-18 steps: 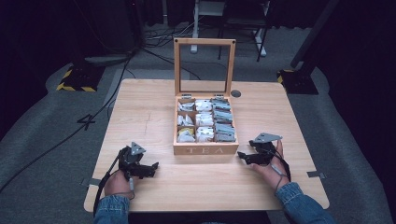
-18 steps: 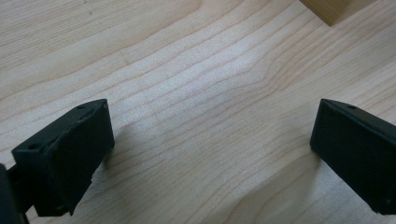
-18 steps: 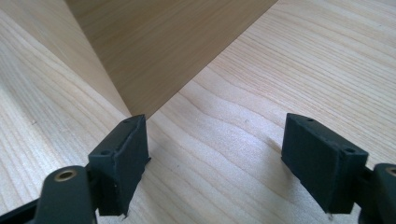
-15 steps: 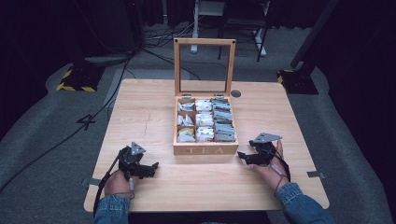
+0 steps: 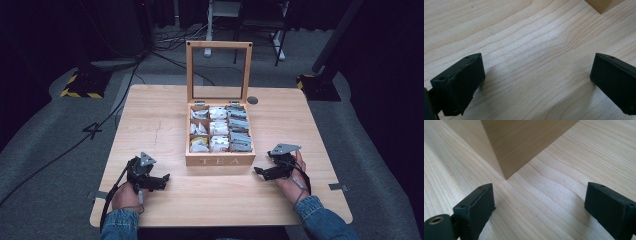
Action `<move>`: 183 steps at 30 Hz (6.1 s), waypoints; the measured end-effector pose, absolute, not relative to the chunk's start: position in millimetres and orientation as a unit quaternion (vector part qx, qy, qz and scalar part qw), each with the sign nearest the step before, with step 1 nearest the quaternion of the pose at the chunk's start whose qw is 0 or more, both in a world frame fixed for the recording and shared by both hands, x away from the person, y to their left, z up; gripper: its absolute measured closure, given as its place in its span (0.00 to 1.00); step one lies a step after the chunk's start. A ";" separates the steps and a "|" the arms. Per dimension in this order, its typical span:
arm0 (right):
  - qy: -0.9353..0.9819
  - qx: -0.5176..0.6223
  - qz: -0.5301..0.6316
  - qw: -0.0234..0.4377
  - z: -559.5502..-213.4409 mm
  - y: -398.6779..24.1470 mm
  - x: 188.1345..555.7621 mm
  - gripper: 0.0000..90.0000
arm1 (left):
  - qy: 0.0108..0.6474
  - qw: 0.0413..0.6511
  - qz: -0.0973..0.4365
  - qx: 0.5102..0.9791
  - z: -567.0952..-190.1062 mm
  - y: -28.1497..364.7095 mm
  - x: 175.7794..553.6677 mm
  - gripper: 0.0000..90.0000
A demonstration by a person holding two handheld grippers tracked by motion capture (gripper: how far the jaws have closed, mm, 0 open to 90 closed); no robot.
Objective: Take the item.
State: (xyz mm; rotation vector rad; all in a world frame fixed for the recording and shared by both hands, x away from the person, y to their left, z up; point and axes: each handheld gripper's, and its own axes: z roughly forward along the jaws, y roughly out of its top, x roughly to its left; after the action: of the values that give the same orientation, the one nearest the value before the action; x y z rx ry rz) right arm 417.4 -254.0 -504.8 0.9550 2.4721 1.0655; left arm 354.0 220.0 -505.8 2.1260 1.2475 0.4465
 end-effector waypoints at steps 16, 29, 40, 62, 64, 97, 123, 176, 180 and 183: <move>0.863 0.325 0.375 0.090 -495.8 -249.0 408.9 0.29 | 0.473 0.313 0.169 0.806 -505.8 220.0 354.0 0.00; 0.837 0.332 0.424 0.100 -456.3 -253.5 408.1 0.28 | 0.473 0.312 0.170 0.806 -505.9 220.0 353.7 0.00; 0.818 0.317 0.470 0.100 -417.9 -250.1 416.4 0.46 | 0.476 0.311 0.171 0.805 -505.8 221.2 353.6 0.00; 0.819 0.280 0.495 0.075 -399.1 -198.5 439.3 0.52 | 0.477 0.311 0.169 0.805 -505.6 221.5 355.2 0.00; 0.821 0.275 0.495 0.073 -399.0 -192.6 441.0 0.52 | 0.477 0.311 0.171 0.804 -505.8 221.4 355.1 0.00; 0.870 0.244 0.427 0.028 -435.6 -134.5 470.0 0.71 | 0.483 0.311 0.174 0.800 -506.0 221.1 353.2 0.00; 0.894 0.223 0.388 0.018 -446.3 -123.1 466.3 1.00 | 0.484 0.311 0.174 0.799 -506.0 221.0 353.1 0.00; 0.802 0.239 0.536 0.113 -374.8 -201.2 435.5 1.00 | 0.482 0.311 0.171 0.801 -505.7 221.3 354.1 0.00; 0.795 0.255 0.535 0.129 -372.2 -216.6 436.4 1.00 | 0.482 0.312 0.172 0.800 -506.0 220.9 354.9 0.00; 0.793 0.262 0.533 0.138 -371.0 -223.4 436.8 1.00 | 0.482 0.310 0.172 0.801 -505.7 220.9 355.1 0.00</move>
State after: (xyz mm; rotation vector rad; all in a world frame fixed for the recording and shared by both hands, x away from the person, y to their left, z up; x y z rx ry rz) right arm 436.8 -223.4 -371.0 0.7568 2.2927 1.5413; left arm 355.1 220.9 -505.7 2.1154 1.2735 0.4530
